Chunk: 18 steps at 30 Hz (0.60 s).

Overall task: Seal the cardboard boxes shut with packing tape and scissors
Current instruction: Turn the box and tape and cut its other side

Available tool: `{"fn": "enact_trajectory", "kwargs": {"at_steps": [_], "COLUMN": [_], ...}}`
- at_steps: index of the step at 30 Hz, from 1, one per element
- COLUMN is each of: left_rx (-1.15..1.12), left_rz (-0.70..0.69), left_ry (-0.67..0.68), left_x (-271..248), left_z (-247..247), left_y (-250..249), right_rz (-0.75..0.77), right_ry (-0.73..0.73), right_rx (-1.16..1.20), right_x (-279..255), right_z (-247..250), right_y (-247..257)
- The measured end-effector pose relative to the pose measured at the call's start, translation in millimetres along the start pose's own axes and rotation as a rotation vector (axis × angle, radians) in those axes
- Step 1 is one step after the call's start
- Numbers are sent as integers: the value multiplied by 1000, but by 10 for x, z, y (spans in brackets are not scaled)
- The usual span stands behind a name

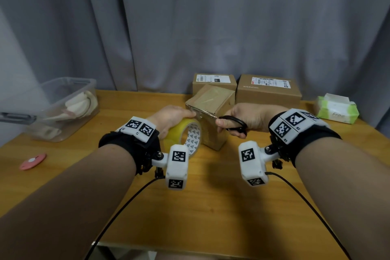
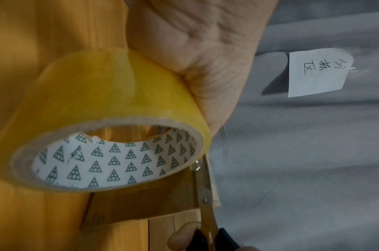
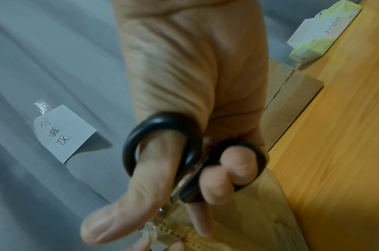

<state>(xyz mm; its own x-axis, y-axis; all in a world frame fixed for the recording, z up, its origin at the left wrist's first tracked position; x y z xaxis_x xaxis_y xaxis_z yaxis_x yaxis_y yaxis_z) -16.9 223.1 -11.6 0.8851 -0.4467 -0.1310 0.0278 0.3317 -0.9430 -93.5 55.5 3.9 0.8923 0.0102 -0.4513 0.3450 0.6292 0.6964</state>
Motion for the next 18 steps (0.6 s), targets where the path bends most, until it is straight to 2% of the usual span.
{"fn": "enact_trajectory", "kwargs": {"at_steps": [8, 14, 18], "left_rx": [-9, 67, 267], "left_rz": [-33, -117, -256], "left_ry": [16, -15, -8], "left_x": [18, -65, -146], "left_z": [11, 68, 84], "left_y": [44, 146, 304], "right_rz": [-68, -195, -288], "right_ry": [-105, -75, -152], "right_rx": [-63, -293, -562], "right_x": [-21, 79, 195], "right_z": [116, -116, -373], "right_y": [-13, -127, -303]}}
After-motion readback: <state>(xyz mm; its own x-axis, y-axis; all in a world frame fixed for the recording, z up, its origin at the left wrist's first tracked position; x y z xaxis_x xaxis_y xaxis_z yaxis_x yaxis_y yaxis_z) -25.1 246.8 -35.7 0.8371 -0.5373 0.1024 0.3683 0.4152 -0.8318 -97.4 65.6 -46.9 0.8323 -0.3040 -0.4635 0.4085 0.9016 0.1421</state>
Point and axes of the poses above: each hand's wrist, its own x-axis towards the middle knuckle, its own z-axis out of the back of the hand, y = z × x, the point moved 5 cm from there along x, towards the middle knuckle, and after that the axes turned 10 degrees about -z, right-handed, at the moved point
